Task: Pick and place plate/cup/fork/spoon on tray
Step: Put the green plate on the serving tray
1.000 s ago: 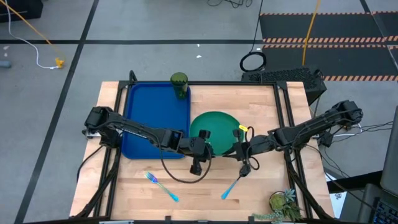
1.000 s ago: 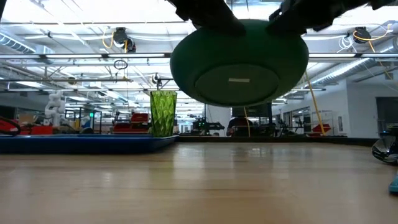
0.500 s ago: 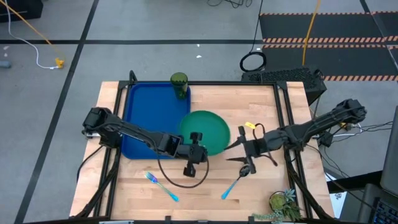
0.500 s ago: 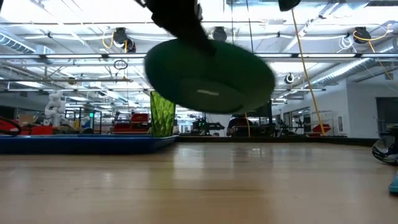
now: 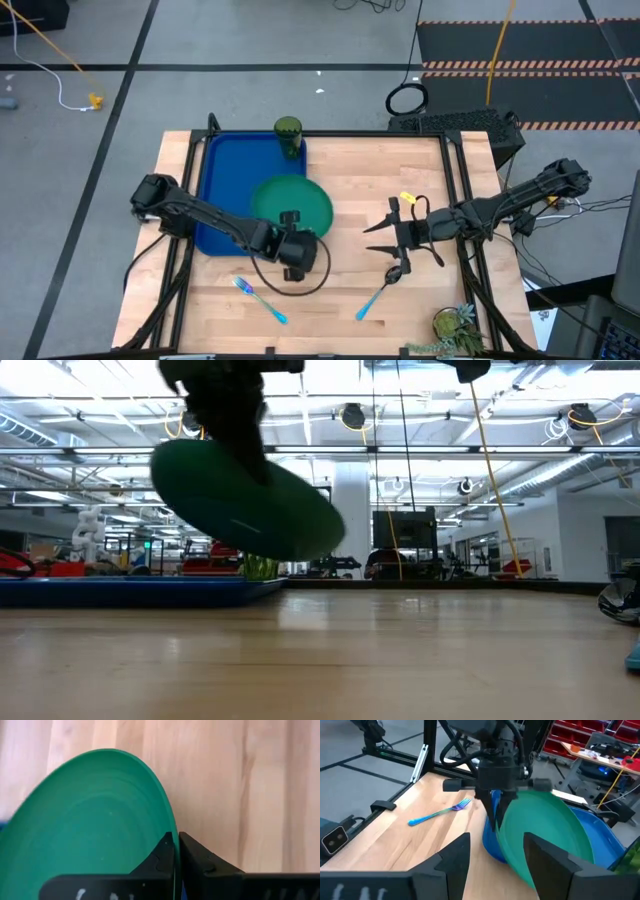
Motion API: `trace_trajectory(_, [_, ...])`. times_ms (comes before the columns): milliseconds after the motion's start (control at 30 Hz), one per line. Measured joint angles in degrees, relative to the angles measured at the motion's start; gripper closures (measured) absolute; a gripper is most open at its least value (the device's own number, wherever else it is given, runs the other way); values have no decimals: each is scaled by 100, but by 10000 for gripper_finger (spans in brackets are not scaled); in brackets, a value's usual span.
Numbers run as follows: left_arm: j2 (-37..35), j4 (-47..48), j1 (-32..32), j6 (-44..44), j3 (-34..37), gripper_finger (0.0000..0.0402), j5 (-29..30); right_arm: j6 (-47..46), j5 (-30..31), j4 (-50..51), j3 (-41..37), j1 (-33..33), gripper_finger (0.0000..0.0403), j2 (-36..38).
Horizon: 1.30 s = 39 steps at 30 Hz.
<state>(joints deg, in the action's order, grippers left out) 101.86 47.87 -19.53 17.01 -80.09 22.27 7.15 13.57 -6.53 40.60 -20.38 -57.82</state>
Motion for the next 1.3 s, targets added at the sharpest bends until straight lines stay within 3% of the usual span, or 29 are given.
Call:
trace_trajectory(400, [-78, 1288, -221, 895, 8, 381, 745, 0, 8, 100, 0, 2, 227, -2])
trace_trajectory(800, [-79, 1140, 108, 1677, 1152, 390, 1090, -1, 10, 118, 0, 2, 227, -3])
trace_trajectory(933, [-211, 725, 356, 1699, 1685, 376, 1207, 18, 12, 120, 0, 2, 227, -3])
trace_trajectory(1133, [-804, -621, 702, 1494, 2608, 393, 1181, 10, 22, 121, 0, 2, 227, -3])
trace_trajectory(1300, [-1130, -1376, 924, 1011, 3012, 384, 1236, 91, 33, 121, 0, 2, 227, -3])
